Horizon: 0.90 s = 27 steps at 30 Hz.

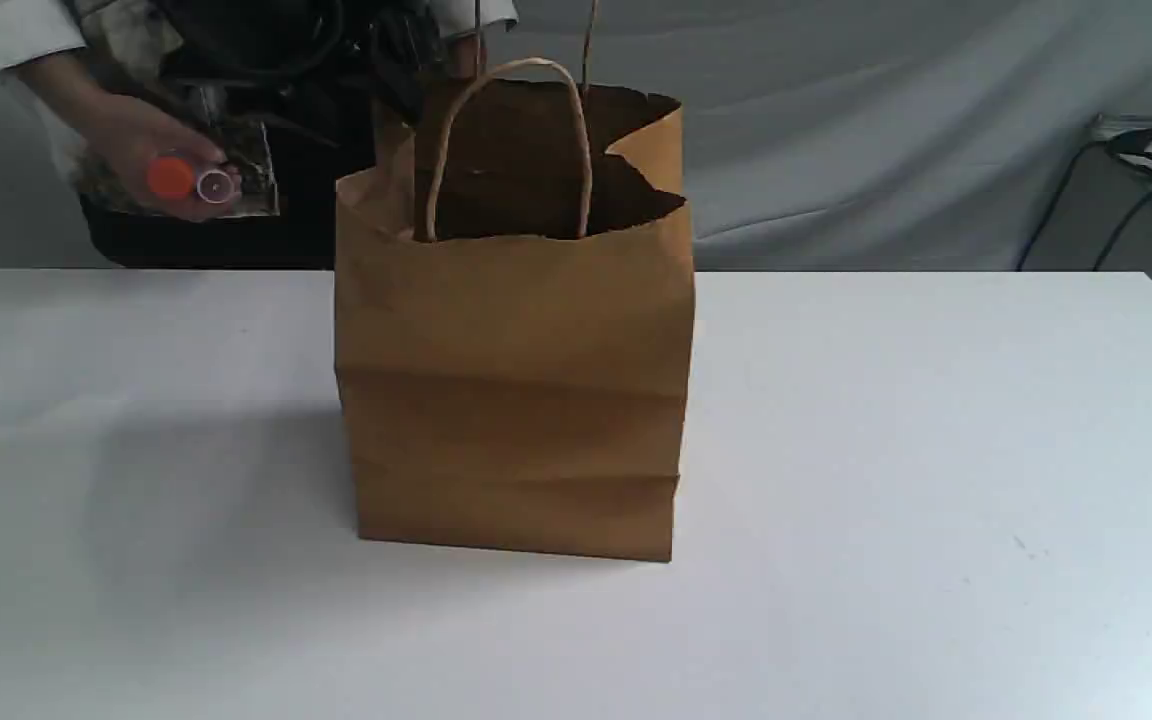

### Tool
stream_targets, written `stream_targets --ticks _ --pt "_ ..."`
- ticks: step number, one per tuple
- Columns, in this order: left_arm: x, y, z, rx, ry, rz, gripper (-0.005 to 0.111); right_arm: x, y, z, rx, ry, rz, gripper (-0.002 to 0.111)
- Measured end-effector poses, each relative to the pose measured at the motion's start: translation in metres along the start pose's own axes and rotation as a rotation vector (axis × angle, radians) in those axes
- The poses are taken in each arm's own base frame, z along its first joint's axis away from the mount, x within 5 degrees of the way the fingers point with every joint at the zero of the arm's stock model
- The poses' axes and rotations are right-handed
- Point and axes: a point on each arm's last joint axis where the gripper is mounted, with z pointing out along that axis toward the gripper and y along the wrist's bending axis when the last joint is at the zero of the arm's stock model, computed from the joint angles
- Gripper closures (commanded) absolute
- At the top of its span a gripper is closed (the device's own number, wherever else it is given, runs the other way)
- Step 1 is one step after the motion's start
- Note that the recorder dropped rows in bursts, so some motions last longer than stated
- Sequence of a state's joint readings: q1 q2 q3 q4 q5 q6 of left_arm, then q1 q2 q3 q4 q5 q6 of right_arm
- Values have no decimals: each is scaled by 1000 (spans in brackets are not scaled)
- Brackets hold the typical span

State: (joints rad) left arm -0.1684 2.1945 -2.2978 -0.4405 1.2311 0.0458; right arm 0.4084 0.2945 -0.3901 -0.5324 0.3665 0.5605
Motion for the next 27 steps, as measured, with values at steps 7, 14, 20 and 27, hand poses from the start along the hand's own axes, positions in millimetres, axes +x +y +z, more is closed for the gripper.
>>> stream_targets --ticks 7,14,20,27 --pt "0 0 -2 -28 -1 24 48 0 0 0 0 0 0 83" --pt "3 10 21 -35 41 6 48 0 0 0 0 0 0 83" --pt "-6 12 23 -47 -1 20 48 0 0 0 0 0 0 83" --pt "-16 8 22 -16 -53 -48 50 0 0 0 -1 -2 0 83"
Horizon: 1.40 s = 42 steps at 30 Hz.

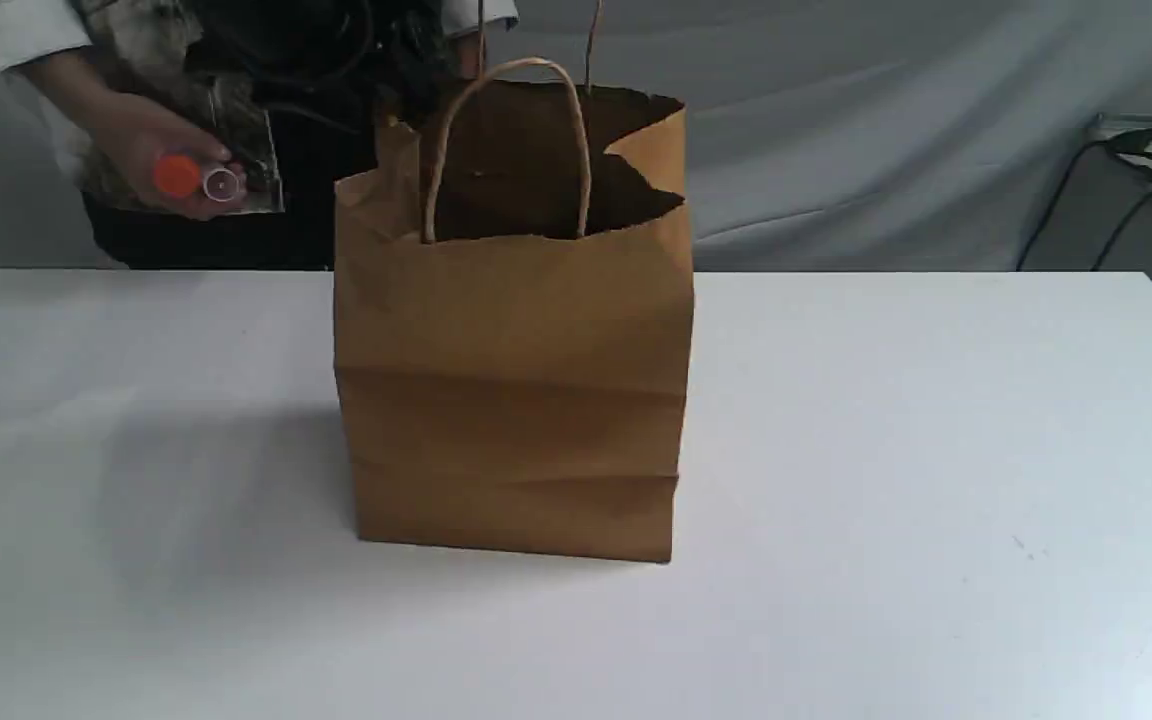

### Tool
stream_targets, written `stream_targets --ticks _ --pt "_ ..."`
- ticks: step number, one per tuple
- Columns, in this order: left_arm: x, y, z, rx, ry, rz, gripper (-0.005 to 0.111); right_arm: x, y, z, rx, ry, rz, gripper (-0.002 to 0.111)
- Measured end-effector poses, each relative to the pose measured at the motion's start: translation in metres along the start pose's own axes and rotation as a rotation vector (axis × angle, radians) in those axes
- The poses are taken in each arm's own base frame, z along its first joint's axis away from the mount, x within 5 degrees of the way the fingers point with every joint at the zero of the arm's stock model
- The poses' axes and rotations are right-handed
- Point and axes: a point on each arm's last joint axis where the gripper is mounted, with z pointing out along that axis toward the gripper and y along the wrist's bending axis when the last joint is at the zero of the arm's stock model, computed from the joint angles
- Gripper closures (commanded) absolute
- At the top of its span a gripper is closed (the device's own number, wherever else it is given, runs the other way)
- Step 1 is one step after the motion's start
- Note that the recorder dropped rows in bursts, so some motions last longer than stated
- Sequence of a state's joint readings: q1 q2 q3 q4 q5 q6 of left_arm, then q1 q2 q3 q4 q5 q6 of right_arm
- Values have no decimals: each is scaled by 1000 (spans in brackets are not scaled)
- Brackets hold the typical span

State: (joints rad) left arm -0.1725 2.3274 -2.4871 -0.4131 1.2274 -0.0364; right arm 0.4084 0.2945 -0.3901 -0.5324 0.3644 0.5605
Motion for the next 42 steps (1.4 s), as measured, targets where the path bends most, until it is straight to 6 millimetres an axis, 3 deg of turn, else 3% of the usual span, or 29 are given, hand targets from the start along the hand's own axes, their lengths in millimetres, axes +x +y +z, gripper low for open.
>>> stream_targets --ticks 11,16,18,22,24,31,38,42 --pt "2 8 10 -55 18 2 56 0 0 0 3 -4 -12 83" --pt "6 15 26 -57 47 -15 57 0 0 0 4 -5 -16 83" --pt "7 17 30 -55 54 -19 66 0 0 0 0 -4 -5 83" --pt "7 15 31 -36 55 -26 99 -6 5 0 -51 -65 25 83" --pt "6 13 29 -21 49 -29 107 -11 9 1 -93 -117 35 82" --pt "-2 5 14 -2 -1 -44 107 -17 22 37 -155 -30 43 71" --pt "-5 0 3 -1 -24 -50 107 -70 44 69 -234 -61 -68 71" --pt "-5 3 3 -34 -28 -93 107 -83 51 85 -246 -61 -69 72"
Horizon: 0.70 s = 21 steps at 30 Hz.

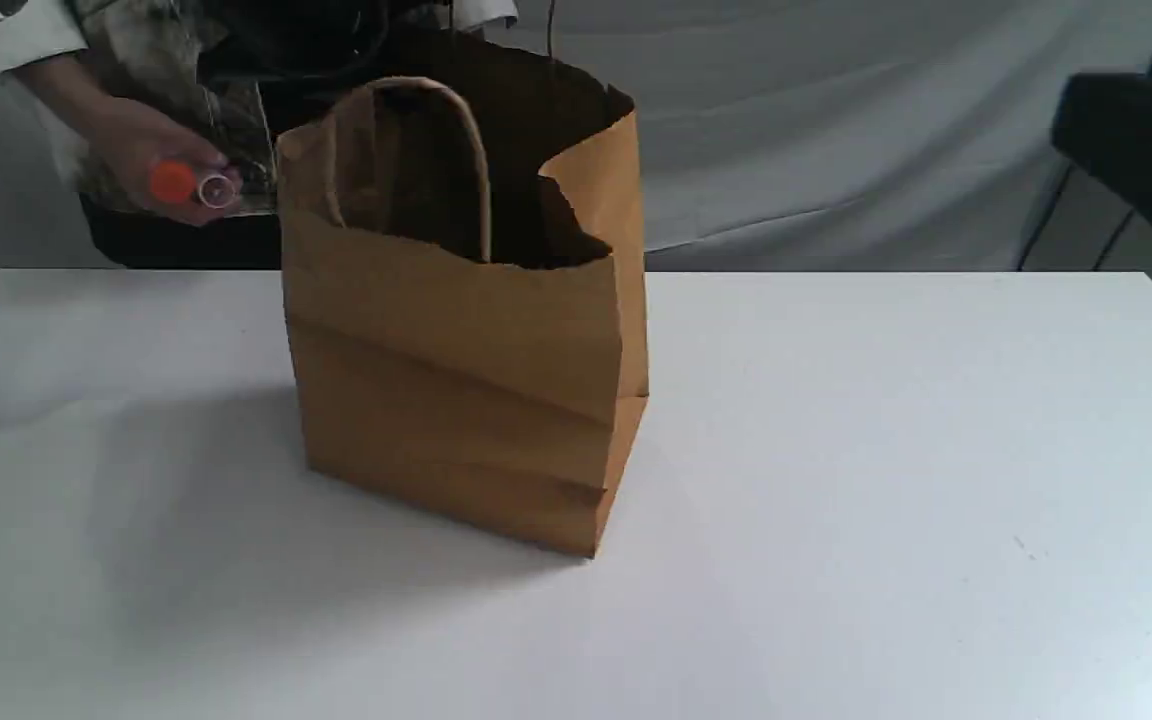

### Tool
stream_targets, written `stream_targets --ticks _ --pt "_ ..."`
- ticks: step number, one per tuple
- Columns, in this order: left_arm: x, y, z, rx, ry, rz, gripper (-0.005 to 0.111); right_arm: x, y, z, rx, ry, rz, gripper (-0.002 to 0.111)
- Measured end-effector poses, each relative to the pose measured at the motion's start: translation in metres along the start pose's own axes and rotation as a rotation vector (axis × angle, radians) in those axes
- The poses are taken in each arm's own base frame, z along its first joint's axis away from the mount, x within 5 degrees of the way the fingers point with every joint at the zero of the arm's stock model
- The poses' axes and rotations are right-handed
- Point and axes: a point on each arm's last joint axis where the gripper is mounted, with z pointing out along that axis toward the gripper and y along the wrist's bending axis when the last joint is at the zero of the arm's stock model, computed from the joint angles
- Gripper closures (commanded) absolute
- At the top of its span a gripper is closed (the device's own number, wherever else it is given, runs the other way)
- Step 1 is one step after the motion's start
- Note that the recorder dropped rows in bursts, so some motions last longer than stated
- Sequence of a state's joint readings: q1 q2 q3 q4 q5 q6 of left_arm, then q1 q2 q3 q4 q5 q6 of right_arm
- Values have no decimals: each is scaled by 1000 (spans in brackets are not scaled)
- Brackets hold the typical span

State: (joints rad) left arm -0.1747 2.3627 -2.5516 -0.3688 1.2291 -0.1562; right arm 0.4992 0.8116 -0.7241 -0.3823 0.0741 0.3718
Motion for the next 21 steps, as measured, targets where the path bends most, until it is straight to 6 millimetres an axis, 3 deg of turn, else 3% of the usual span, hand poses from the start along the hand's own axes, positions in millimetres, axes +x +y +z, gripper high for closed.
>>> stream_targets --ticks 6,15,19,21 --pt "0 3 1 -24 -3 -65 107 -1 14 20 -79 -8 -70 82" --pt "3 10 17 -38 25 -101 107 14 39 47 -214 -4 -177 82" --pt "3 10 17 -37 24 -102 107 24 49 67 -281 -51 -397 80" --pt "3 10 17 -37 24 -102 107 29 51 74 -288 -50 -418 79"
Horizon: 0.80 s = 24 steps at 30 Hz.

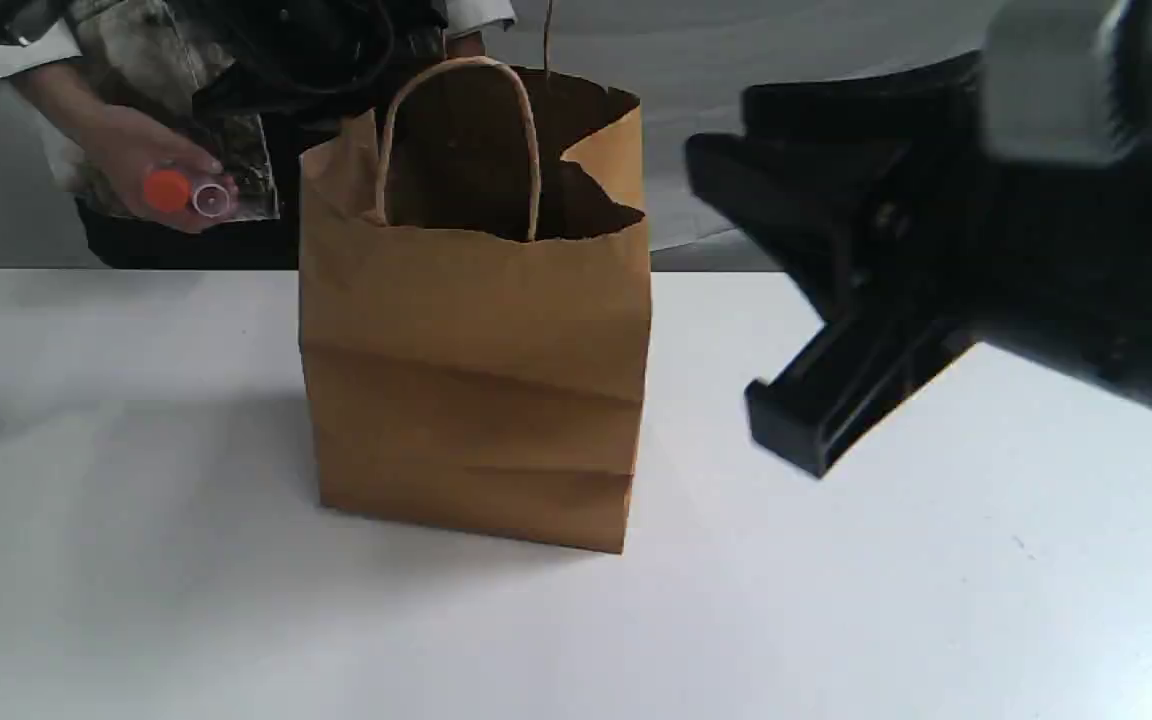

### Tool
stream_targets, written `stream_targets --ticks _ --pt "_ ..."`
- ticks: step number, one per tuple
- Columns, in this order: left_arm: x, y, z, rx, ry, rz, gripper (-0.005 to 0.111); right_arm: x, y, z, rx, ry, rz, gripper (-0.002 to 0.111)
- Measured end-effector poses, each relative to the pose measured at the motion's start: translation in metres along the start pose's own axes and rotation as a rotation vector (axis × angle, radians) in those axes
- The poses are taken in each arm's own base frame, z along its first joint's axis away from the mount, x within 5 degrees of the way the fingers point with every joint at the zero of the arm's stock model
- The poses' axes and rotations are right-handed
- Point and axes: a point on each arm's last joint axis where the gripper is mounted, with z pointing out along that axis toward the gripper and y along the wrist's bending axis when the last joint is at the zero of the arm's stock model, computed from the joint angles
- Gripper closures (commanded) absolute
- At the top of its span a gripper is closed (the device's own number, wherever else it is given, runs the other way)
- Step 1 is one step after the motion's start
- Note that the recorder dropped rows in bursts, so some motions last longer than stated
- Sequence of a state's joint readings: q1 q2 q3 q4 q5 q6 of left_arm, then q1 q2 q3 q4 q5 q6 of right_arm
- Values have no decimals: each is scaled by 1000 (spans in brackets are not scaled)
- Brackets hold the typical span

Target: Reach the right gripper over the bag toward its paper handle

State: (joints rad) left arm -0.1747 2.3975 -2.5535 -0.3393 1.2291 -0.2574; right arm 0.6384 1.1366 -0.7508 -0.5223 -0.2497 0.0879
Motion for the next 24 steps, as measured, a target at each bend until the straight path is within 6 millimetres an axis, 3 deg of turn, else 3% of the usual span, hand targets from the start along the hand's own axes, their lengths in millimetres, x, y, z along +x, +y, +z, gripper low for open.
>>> stream_targets --ticks 6,12,18,24 --pt "0 0 0 0 0 0 107 6 -10 3 75 4 255 67" --pt "0 0 0 4 1 -1 107 20 -37 -2 189 14 734 76" --pt "0 -1 0 10 3 5 107 18 -42 -1 85 16 708 76" --pt "0 -1 0 13 3 16 107 -15 -60 28 -241 -31 650 47"
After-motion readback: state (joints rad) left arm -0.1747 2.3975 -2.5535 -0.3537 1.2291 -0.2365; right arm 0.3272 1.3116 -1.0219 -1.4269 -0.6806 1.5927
